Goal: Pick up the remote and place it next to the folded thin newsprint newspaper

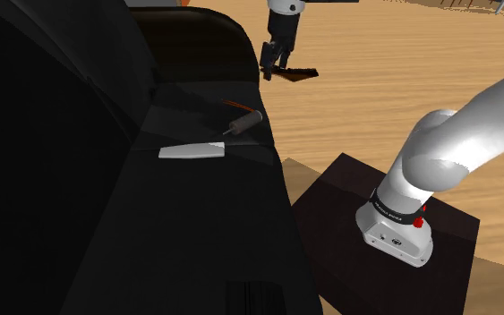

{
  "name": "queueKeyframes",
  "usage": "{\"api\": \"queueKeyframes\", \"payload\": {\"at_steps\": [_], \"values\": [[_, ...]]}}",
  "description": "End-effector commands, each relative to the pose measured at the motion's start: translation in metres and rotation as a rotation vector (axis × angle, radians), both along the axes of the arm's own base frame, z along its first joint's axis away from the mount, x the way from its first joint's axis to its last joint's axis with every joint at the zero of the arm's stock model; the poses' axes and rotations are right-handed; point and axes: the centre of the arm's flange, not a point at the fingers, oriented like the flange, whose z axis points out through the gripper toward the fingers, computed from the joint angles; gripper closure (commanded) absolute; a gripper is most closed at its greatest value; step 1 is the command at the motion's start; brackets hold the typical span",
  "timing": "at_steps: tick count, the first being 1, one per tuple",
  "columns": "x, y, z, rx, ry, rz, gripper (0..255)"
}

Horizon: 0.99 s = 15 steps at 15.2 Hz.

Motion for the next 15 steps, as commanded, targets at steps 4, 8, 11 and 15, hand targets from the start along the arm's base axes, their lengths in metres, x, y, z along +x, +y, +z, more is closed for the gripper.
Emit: {"api": "queueKeyframes", "payload": {"at_steps": [4,8,11,15], "values": [[0.046,0.039,-0.033,-0.002,0.023,0.132,0],[0.075,0.075,-0.060,-0.004,0.042,0.237,0],[0.093,0.103,-0.081,-0.006,0.056,0.315,0],[0.115,0.143,-0.109,-0.008,0.075,0.420,0]]}}
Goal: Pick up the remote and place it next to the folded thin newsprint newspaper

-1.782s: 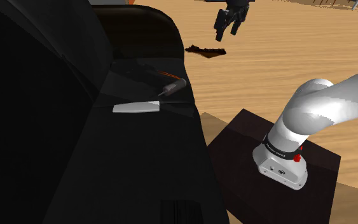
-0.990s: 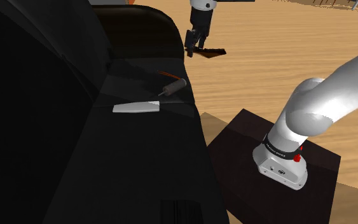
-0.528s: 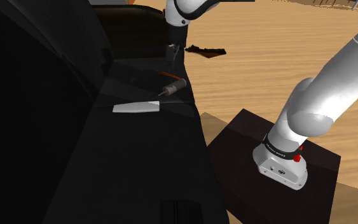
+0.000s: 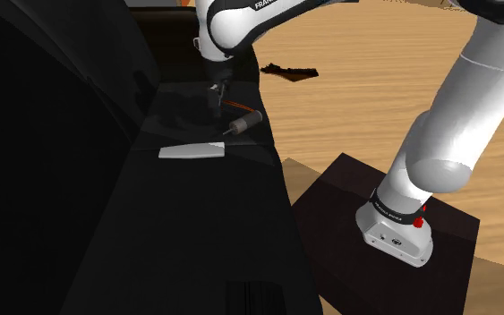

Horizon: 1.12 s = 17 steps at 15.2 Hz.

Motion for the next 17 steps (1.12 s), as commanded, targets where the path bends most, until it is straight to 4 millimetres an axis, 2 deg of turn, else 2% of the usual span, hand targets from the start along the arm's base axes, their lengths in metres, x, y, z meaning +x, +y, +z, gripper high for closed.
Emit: {"api": "queueKeyframes", "payload": {"at_steps": [1,10,17], "values": [[0.011,0.022,-0.015,-0.001,0.010,0.053,0],[0.038,0.118,-0.080,-0.006,0.052,0.289,0],[0.038,0.120,-0.113,-0.006,0.053,0.293,0]]}}
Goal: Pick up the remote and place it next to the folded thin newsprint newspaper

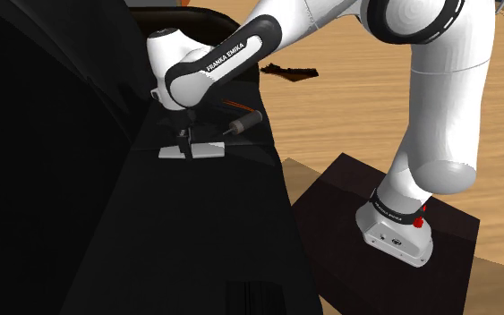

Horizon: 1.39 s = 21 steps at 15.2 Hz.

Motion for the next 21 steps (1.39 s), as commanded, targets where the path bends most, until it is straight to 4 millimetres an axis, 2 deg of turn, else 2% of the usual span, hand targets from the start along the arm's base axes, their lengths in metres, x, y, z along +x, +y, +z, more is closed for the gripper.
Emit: {"api": "queueKeyframes", "payload": {"at_steps": [1,9,10,19,21], "values": [[0.001,-0.001,-0.014,0.000,0.000,0.000,0],[0.001,-0.001,-0.014,0.000,0.000,0.000,0],[0.001,-0.001,-0.014,0.000,0.000,0.000,255],[0.001,-0.001,-0.014,0.000,0.000,0.000,255],[0.001,-0.001,-0.003,0.000,0.000,0.000,255]]}}
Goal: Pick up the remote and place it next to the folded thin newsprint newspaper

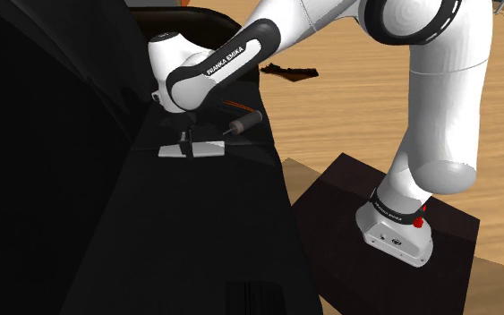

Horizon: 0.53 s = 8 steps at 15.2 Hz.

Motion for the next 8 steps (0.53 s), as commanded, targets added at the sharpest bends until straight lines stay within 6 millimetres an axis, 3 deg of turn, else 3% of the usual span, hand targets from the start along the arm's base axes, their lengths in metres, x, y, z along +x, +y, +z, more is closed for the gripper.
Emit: {"api": "queueKeyframes", "payload": {"at_steps": [1,8], "values": [[0.001,0.000,0.010,0.000,0.000,0.000,255],[0.001,0.000,0.047,0.000,0.000,0.000,255]]}}
